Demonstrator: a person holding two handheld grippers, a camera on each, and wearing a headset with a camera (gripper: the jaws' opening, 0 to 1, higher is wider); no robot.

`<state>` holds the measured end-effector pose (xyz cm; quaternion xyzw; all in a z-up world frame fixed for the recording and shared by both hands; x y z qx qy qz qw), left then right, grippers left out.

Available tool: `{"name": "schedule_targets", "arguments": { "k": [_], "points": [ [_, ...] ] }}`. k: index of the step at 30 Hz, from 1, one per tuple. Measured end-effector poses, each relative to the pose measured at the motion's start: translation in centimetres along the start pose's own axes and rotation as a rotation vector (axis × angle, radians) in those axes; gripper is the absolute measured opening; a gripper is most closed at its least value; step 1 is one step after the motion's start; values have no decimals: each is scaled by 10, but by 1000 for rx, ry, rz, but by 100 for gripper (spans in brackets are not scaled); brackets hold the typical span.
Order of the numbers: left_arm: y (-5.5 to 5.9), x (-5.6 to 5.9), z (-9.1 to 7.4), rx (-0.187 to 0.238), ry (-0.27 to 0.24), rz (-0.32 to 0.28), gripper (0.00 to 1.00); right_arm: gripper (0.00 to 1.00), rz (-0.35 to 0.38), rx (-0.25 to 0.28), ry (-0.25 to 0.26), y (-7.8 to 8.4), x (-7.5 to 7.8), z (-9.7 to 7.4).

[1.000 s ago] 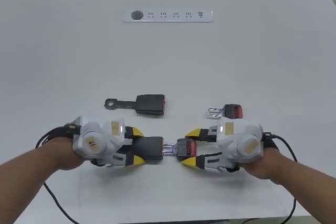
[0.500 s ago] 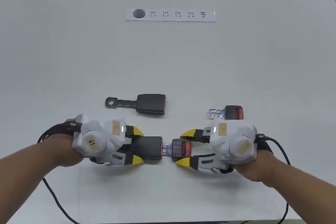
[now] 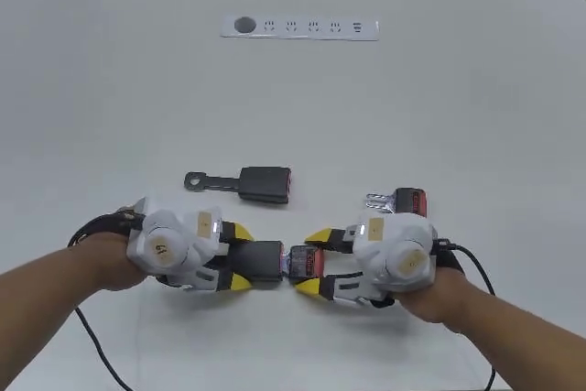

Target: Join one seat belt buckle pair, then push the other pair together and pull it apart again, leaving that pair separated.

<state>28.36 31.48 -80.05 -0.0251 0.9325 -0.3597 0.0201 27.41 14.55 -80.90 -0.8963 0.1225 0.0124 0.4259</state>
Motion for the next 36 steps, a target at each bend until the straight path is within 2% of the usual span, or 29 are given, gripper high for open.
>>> {"name": "schedule_targets", "arguments": {
  "k": [25, 36],
  "points": [
    [2, -3, 0, 1, 30, 17, 34, 35, -29, 11, -4, 1, 0, 0],
    [6, -6, -2, 36, 51, 13, 33, 34, -54, 16, -17, 2, 1, 0]
  ]
}}
Point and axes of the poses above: the centre of the closed fingertips' face, and the gripper's own axes: z roughly forward along the fingers, x roughly to its right, y roughly out of its underside, the point moved 8 cm from there along -z, roughly backward along the fingers, and after that the axes turned 3 degrees about -y, right-handed, at the moved point
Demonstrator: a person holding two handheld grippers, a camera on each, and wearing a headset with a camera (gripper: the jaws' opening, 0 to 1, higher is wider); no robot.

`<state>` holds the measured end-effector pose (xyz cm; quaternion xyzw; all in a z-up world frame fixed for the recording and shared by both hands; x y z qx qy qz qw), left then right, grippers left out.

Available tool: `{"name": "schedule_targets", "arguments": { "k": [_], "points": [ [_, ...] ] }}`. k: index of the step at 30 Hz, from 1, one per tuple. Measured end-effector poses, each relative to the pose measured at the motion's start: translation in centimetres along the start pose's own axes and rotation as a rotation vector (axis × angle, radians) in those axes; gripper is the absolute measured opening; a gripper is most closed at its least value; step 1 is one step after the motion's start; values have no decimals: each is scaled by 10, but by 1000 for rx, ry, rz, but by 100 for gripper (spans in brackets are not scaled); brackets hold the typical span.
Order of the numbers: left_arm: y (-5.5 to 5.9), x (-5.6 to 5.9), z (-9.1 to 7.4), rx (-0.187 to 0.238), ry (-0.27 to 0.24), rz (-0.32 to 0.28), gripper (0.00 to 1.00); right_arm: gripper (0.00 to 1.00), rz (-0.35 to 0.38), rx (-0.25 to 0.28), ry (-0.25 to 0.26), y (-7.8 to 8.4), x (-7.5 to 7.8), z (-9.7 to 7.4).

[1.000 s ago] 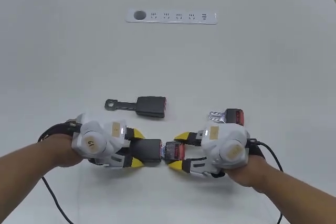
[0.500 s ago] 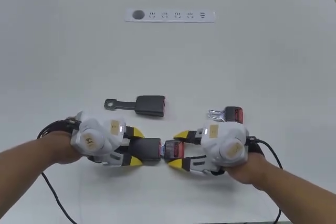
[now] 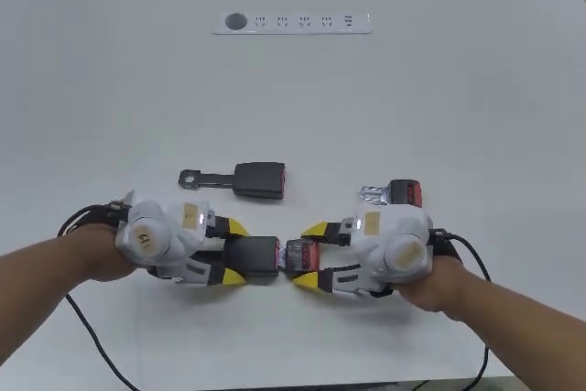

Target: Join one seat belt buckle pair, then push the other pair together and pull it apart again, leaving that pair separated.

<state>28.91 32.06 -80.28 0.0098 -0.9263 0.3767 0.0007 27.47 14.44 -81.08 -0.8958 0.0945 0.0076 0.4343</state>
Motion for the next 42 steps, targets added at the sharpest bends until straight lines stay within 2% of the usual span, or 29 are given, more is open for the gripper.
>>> {"name": "schedule_targets", "arguments": {
  "k": [3, 23, 29, 42],
  "points": [
    [1, 0, -1, 9, 1, 4, 33, 34, 34, 22, -1, 1, 0, 0],
    [5, -1, 0, 52, 16, 1, 33, 34, -18, 54, 29, 4, -3, -2],
    [2, 0, 0, 55, 22, 2, 33, 33, -11, 55, 30, 4, -3, -2],
    [4, 0, 0, 55, 23, -1, 33, 34, -8, 62, 34, 5, -5, -2]
  ]
}}
Point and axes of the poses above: the centre of the closed fingertips' face, and the gripper's own axes: z roughly forward along the fingers, x roughly to its right, y roughly out of its underside, the point moved 8 cm from there along -z, roughly backward along the fingers, and after that the axes turned 3 degrees about -y, right-handed, at the moved point
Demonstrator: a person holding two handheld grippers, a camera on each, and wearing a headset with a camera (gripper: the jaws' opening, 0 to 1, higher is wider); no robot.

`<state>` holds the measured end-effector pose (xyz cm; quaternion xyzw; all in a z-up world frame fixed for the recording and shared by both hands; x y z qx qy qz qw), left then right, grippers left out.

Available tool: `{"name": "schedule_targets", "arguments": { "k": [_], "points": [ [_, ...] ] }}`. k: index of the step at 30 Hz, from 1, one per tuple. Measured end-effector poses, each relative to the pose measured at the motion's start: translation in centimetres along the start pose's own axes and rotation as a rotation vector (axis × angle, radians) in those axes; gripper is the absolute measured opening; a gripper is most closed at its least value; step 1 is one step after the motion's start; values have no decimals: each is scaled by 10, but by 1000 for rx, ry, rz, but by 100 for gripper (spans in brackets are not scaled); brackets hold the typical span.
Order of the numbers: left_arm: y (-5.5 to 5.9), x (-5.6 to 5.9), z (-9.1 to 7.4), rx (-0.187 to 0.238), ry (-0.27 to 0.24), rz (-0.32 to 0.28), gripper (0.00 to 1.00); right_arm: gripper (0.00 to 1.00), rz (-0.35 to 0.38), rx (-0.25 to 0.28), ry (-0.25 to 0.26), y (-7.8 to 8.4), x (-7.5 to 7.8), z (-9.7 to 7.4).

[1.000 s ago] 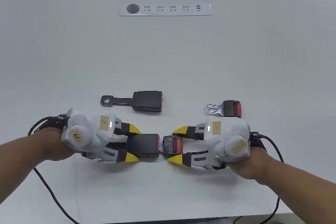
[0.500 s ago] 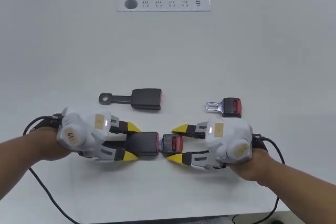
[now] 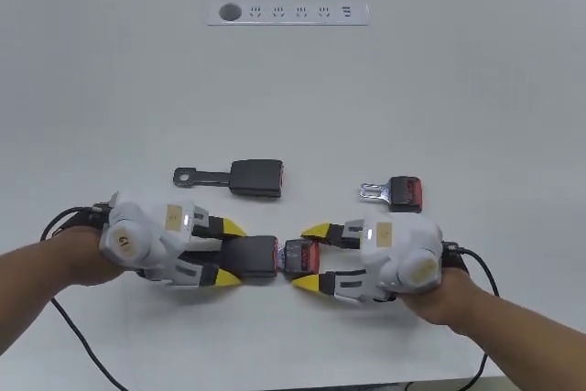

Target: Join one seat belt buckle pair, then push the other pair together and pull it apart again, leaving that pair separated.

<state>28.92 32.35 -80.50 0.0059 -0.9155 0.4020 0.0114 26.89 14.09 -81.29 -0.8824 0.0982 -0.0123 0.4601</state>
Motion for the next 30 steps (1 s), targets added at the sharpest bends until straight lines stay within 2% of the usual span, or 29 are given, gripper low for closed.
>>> {"name": "schedule_targets", "arguments": {
  "k": [2, 4, 5, 6, 13, 14, 15, 17, 18, 20, 21, 22, 26, 30],
  "points": [
    [0, 0, 0, -2, -1, 0, 33, 34, 18, 9, -4, 0, 1, 0],
    [0, 0, 0, -7, -2, -1, 33, 34, 3, 0, 2, -1, 0, 0],
    [0, 0, 0, -10, -2, -3, 33, 35, 34, 1, -4, -1, 0, 1],
    [-2, 0, 1, -19, -1, -3, 33, 35, -1, -4, 1, -2, 0, 1],
    [-6, 1, 2, -59, -9, 2, 34, 37, -37, -42, 24, -6, -1, 1],
    [-7, 0, 3, -62, -14, -7, 34, 37, -24, -37, 29, -8, -1, 1],
    [-8, 0, 4, -58, -32, -42, 35, 38, 7, -41, 38, -9, -1, 0],
    [-12, 0, 5, -57, -42, -85, 36, 52, 34, 1, 35, -14, 0, 0],
    [-14, 0, 4, -66, -42, -107, 39, 64, 86, 30, 58, -17, 2, -1],
    [-17, 1, 3, -58, -40, -130, 50, 82, 105, 42, 82, -21, 7, -3],
    [-22, 1, 2, -35, -50, -125, 59, 88, 102, 56, 91, -23, 8, -5],
    [-26, 0, 0, -17, -58, -128, 64, 90, 97, 56, 98, -24, 8, -6],
    [-38, -6, -9, 19, -112, -148, 74, 92, 108, 55, 110, -26, 8, -11],
    [-43, -12, -15, 29, -146, -144, 80, 91, 115, 86, 141, -31, 12, -20]
  ]
}}
Point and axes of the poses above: the centre of the closed fingertips' face, and the gripper's own axes: z roughly forward along the fingers, x roughly to its right, y roughly out of its underside, the point moved 8 cm from there along -z, roughly backward along the fingers, and after that the axes turned 3 degrees about -y, right-handed, at the moved point
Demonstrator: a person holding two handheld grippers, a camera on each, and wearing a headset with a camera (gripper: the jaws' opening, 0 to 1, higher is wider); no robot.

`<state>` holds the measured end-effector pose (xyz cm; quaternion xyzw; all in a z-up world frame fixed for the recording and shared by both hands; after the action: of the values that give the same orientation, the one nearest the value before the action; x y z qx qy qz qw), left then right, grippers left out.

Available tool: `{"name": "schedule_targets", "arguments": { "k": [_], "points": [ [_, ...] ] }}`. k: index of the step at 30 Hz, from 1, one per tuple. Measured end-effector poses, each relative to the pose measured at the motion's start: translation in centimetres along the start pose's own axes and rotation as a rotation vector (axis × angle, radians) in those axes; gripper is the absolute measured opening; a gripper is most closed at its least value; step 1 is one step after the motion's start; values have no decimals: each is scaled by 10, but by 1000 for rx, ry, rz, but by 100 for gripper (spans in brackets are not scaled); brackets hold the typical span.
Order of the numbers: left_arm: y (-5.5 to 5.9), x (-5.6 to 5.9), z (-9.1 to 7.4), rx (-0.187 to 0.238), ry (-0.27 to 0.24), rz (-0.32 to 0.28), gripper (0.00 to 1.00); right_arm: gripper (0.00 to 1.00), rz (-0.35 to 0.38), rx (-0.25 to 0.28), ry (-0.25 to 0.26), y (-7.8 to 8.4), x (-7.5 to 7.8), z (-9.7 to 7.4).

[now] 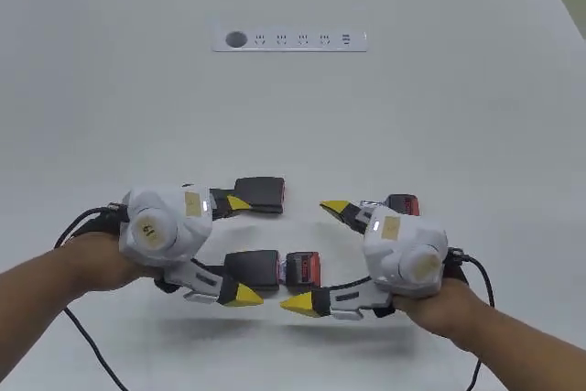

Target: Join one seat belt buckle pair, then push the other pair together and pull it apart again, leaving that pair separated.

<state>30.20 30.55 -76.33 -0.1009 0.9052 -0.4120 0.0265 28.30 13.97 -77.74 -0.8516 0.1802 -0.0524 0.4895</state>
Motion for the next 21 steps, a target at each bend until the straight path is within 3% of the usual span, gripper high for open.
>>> {"name": "schedule_targets", "arguments": {
  "k": [8, 15, 21],
  "points": [
    [-8, -12, -10, 4, -41, 5, 80, 93, 94, -22, 105, 1, 25, -27],
    [-16, -35, -15, 17, -80, -3, 79, 90, 104, -33, 172, 12, 56, -54],
    [-22, -51, -15, 23, -104, -11, 79, 87, 95, -59, 185, 19, 80, -73]
  ]
}}
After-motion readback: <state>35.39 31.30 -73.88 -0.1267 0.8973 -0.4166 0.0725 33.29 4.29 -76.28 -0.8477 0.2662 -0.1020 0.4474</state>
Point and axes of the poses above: the centre of the closed fingertips' face, and the gripper's own axes: z roughly forward along the fingers, x roughly to its right, y roughly out of its underside, the point moved 8 cm from there along -z, roughly backward along the fingers, and after that the axes turned 3 degrees about -y, right-handed, at the moved point
